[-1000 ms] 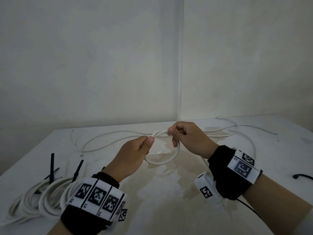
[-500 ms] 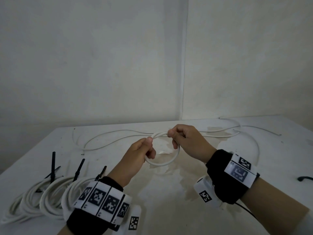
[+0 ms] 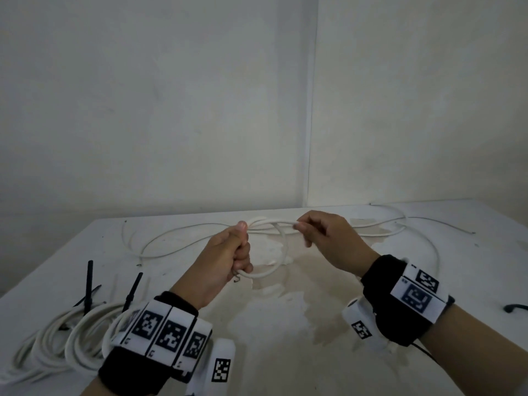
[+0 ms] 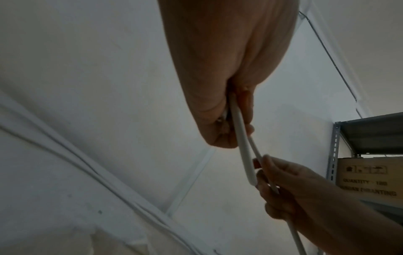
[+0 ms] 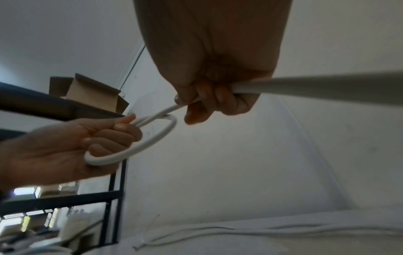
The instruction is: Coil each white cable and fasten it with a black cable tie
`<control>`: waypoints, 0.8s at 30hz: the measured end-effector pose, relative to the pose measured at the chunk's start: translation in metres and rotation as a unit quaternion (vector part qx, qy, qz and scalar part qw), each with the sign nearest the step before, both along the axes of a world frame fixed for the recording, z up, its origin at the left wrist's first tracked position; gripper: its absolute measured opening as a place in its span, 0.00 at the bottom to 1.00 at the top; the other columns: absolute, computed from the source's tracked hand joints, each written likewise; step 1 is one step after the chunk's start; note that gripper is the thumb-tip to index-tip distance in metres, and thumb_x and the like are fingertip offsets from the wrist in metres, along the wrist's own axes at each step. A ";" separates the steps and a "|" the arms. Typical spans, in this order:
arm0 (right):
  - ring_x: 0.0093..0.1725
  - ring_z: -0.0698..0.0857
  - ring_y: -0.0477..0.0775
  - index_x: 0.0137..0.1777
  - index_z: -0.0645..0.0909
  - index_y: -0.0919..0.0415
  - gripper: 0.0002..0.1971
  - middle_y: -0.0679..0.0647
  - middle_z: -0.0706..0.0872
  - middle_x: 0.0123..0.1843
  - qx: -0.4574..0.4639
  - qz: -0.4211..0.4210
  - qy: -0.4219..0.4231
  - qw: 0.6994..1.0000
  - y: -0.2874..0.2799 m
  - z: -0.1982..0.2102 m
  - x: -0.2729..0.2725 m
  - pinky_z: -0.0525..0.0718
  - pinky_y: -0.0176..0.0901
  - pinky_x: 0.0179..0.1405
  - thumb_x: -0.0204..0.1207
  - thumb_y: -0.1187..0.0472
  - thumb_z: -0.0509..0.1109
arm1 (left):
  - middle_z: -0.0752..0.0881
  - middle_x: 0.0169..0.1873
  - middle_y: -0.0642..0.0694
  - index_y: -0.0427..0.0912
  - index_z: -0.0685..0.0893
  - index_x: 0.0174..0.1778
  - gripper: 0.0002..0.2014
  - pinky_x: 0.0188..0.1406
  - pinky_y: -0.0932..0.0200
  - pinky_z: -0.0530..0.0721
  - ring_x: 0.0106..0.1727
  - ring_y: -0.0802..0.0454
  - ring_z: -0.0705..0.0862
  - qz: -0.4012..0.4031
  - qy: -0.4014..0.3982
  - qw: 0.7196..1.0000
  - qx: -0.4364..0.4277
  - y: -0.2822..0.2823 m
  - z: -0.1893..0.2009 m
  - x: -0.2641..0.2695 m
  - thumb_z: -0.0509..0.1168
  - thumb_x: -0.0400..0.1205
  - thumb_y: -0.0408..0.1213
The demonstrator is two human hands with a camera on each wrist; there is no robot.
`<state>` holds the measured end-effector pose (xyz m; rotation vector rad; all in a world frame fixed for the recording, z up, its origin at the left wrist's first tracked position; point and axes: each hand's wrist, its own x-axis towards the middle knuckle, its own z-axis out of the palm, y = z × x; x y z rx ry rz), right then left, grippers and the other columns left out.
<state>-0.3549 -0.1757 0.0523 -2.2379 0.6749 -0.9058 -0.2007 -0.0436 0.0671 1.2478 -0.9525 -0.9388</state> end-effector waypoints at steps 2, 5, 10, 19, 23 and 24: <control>0.27 0.74 0.42 0.42 0.81 0.60 0.08 0.45 0.76 0.27 -0.058 -0.048 0.000 0.997 -0.015 0.000 -0.010 0.69 0.29 0.30 0.80 0.58 0.65 | 0.61 0.15 0.56 0.43 0.63 0.29 0.18 0.22 0.68 0.73 0.16 0.61 0.60 0.011 0.010 1.000 -0.006 0.003 0.005 0.009 0.48 0.87 0.41; 0.32 0.76 0.53 0.49 0.82 0.60 0.09 0.49 0.79 0.32 -0.149 -0.123 0.051 0.980 -0.040 -0.003 -0.023 0.72 0.43 0.35 0.81 0.56 0.62 | 0.61 0.14 0.56 0.43 0.63 0.28 0.19 0.18 0.68 0.71 0.15 0.61 0.59 0.040 0.041 0.998 -0.023 0.007 0.010 0.022 0.47 0.87 0.40; 0.21 0.80 0.60 0.47 0.87 0.58 0.18 0.54 0.82 0.26 -0.361 -0.166 0.129 0.908 -0.053 -0.017 -0.023 0.68 0.40 0.20 0.76 0.57 0.54 | 0.61 0.13 0.56 0.43 0.64 0.28 0.20 0.17 0.68 0.71 0.14 0.61 0.60 0.085 0.082 0.992 -0.055 0.010 0.014 0.036 0.48 0.88 0.41; 0.21 0.77 0.54 0.35 0.79 0.60 0.08 0.53 0.79 0.27 -0.469 -0.098 0.123 0.869 -0.031 -0.023 -0.013 0.61 0.36 0.20 0.65 0.70 0.59 | 0.61 0.12 0.56 0.43 0.63 0.28 0.20 0.17 0.70 0.71 0.13 0.61 0.60 0.134 0.092 0.985 -0.066 0.010 0.014 0.048 0.48 0.88 0.42; 0.24 0.76 0.53 0.34 0.75 0.58 0.07 0.52 0.79 0.29 -0.526 0.013 0.086 0.846 -0.010 -0.027 0.006 0.69 0.37 0.21 0.68 0.68 0.58 | 0.62 0.12 0.56 0.43 0.63 0.28 0.20 0.18 0.68 0.71 0.13 0.60 0.60 0.145 0.045 0.987 -0.052 0.001 0.013 0.042 0.48 0.88 0.41; 0.25 0.76 0.53 0.36 0.74 0.58 0.06 0.52 0.80 0.29 -0.530 0.034 0.070 0.844 -0.004 -0.028 0.010 0.70 0.37 0.22 0.70 0.67 0.59 | 0.62 0.12 0.56 0.43 0.63 0.28 0.20 0.20 0.66 0.72 0.14 0.60 0.61 0.149 0.023 0.988 -0.044 -0.001 0.011 0.041 0.48 0.88 0.41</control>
